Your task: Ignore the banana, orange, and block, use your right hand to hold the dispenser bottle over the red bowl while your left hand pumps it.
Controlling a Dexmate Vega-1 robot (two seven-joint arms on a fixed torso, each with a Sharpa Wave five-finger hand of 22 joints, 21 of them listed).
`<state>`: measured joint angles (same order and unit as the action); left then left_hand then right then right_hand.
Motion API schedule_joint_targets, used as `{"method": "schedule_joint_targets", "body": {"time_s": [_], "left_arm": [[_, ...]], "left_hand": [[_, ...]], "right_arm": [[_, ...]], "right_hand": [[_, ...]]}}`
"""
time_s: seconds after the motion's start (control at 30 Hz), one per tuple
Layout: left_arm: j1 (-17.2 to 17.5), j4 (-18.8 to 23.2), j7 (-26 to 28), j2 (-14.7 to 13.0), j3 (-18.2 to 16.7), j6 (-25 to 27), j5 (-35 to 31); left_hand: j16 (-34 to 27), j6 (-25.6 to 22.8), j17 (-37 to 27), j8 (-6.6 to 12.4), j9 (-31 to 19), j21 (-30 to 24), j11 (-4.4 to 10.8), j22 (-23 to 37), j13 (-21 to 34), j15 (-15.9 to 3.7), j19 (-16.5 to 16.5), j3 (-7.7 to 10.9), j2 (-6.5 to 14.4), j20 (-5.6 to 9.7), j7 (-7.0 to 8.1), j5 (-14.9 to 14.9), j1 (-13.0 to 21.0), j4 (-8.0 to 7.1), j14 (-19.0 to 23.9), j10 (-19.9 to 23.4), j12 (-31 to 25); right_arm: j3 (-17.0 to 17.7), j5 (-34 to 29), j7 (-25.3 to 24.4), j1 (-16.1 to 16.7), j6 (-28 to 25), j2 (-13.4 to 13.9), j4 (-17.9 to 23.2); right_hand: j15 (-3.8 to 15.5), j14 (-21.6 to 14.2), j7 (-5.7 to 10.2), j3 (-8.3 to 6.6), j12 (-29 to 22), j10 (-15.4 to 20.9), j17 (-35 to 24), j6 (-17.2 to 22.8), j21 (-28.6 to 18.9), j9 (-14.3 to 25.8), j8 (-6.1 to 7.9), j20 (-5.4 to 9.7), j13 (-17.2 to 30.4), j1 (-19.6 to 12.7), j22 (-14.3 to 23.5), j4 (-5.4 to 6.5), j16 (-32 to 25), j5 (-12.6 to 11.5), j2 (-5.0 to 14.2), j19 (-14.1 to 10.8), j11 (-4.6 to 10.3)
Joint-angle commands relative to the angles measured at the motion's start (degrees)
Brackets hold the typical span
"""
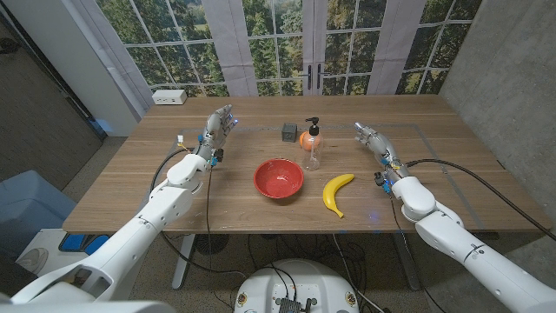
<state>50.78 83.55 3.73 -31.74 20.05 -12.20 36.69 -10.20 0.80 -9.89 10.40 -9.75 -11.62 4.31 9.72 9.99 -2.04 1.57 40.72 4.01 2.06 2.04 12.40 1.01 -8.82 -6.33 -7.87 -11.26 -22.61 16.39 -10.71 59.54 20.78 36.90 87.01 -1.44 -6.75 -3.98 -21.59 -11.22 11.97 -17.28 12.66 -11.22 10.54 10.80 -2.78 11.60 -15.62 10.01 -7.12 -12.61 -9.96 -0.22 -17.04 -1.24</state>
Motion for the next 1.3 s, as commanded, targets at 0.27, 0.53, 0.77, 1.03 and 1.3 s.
{"method": "schedule_joint_targets", "body": {"time_s": [0.27,0.53,0.77,1.03,1.3], "left_arm": [[0.96,2.04,1.19,-0.73,-0.43,1.01,0.05],[1.07,2.17,1.23,-0.89,-0.52,1.30,0.18],[1.11,2.30,1.21,-0.93,-0.55,1.23,0.16],[1.14,2.53,1.13,-1.05,-0.53,1.32,0.14],[1.57,3.08,1.29,-1.18,-0.69,1.18,0.18]], "left_hand": [[-0.47,-0.56,-0.12,0.27,-0.09,-0.10,-0.19,0.14,0.18,-3.05,0.39,0.06,5.20,3.41,-0.13,0.43,0.21,0.01,0.44,0.52,-0.34],[-0.46,-0.66,-0.14,0.25,-0.10,-0.07,-0.22,0.14,0.19,-3.06,0.48,0.01,5.17,3.45,-0.15,0.43,0.15,-0.05,0.57,0.63,-0.31],[-0.44,-0.75,-0.15,0.23,-0.10,-0.04,-0.02,0.14,0.19,-3.11,0.58,-0.03,5.18,3.51,-0.17,0.45,0.10,-0.12,0.64,0.85,-0.33],[-0.41,-0.84,-0.17,0.21,-0.11,0.00,-0.23,0.15,0.20,-3.08,0.62,-0.06,5.22,3.52,-0.22,0.47,0.05,-0.20,0.70,0.92,-0.28],[-0.37,-0.87,-0.19,0.16,-0.12,0.04,-0.13,0.15,0.20,-3.05,0.69,-0.10,5.27,3.56,-0.29,0.50,0.00,-0.29,0.72,0.97,-0.23]], "right_arm": [[-2.36,-3.12,1.59,-2.99,4.29,-1.50,-4.57],[-3.18,-3.46,2.61,-3.30,4.85,-1.57,-4.91],[-4.05,-4.33,3.12,-3.72,4.85,-1.72,-5.15],[-4.22,-5.03,2.57,-3.56,6.09,-2.10,-5.47],[-4.45,-6.36,1.91,-3.45,7.17,-2.24,-5.73]], "right_hand": [[0.45,-0.71,-0.45,0.41,-0.29,0.08,0.05,-0.09,-0.31,0.12,0.25,1.00,0.15,0.16,0.11,-0.20,-0.24,0.00,-0.47,-0.52,-0.58],[0.48,-0.78,-0.44,0.47,-0.30,0.09,0.10,-0.23,-0.35,0.13,0.23,1.11,0.16,0.11,0.11,-0.37,-0.27,-0.05,-0.60,-0.65,-0.49],[0.55,-1.03,-0.25,0.65,-0.35,0.20,0.14,-0.20,-0.39,0.14,0.28,1.13,0.18,0.18,0.12,-0.53,-0.37,-0.10,-0.87,-0.81,-0.49],[0.63,-1.07,-0.13,0.84,-0.34,0.17,0.17,-0.36,-0.39,0.15,0.25,1.15,0.20,0.31,0.12,-0.62,-0.39,-0.15,-1.13,-0.86,-0.41],[0.64,-0.97,-0.12,0.97,-0.31,0.07,0.20,-0.45,-0.35,0.16,0.26,1.28,0.21,0.37,0.13,-0.73,-0.36,-0.20,-1.35,-0.80,-0.13]]}}
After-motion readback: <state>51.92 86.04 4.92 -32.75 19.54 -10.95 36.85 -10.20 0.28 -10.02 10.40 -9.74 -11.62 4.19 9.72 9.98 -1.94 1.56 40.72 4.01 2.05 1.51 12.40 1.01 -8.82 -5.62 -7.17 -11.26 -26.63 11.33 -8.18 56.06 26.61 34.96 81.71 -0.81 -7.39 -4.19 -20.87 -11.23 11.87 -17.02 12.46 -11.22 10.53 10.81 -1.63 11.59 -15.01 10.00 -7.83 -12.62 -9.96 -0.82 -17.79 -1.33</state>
